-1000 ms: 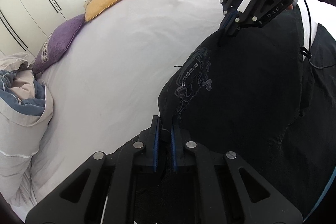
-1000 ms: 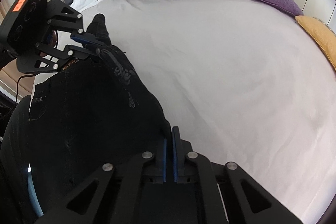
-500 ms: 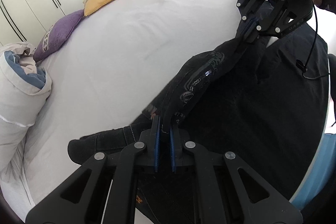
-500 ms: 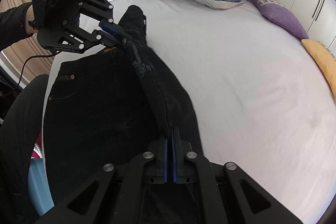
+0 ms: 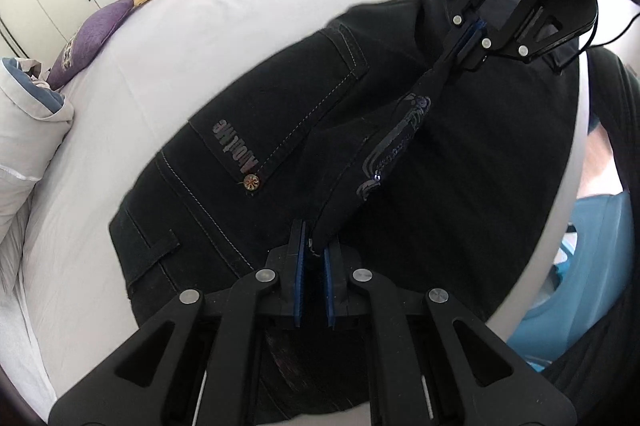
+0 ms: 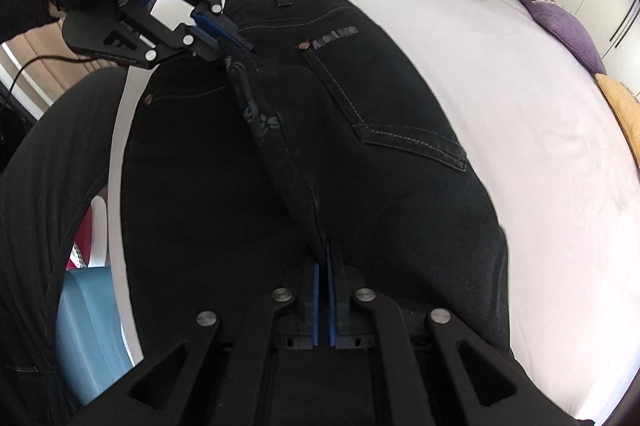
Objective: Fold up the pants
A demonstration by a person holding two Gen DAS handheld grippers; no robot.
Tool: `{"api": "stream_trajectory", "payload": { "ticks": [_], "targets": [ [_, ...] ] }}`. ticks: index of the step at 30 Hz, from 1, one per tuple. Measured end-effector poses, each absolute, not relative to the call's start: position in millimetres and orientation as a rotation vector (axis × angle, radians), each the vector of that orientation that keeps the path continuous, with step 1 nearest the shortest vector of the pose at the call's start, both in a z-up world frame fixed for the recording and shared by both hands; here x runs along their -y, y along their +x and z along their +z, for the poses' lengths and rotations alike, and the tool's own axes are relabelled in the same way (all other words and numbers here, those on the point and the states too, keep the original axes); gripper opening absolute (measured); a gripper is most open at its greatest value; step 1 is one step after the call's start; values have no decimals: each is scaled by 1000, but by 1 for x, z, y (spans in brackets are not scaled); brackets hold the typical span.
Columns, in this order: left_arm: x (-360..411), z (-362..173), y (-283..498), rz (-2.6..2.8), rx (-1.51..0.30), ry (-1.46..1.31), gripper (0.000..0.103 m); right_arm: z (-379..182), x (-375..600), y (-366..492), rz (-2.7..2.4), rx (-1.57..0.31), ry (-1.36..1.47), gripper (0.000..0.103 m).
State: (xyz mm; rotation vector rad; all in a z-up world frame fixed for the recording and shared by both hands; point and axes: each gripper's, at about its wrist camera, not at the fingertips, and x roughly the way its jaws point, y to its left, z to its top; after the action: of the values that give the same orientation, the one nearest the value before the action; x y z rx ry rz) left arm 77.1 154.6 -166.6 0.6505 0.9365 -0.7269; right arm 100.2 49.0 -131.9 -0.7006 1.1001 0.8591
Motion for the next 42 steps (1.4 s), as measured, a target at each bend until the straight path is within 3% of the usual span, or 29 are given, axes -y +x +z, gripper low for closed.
{"api": "stream_trajectory", "payload": {
  "ticks": [17, 32, 42],
  "targets": [
    [-167, -173, -9, -769, -959, 737, 7, -147, -96, 8, 836, -1082, -833, 4],
    [-172, -178, 7, -765, -975, 751, 7, -152, -101, -36, 785, -1072, -837, 5],
    [-193, -154, 11, -737, -1091, 709, 15, -156, -96, -36, 697, -1075, -739, 10]
  ]
}}
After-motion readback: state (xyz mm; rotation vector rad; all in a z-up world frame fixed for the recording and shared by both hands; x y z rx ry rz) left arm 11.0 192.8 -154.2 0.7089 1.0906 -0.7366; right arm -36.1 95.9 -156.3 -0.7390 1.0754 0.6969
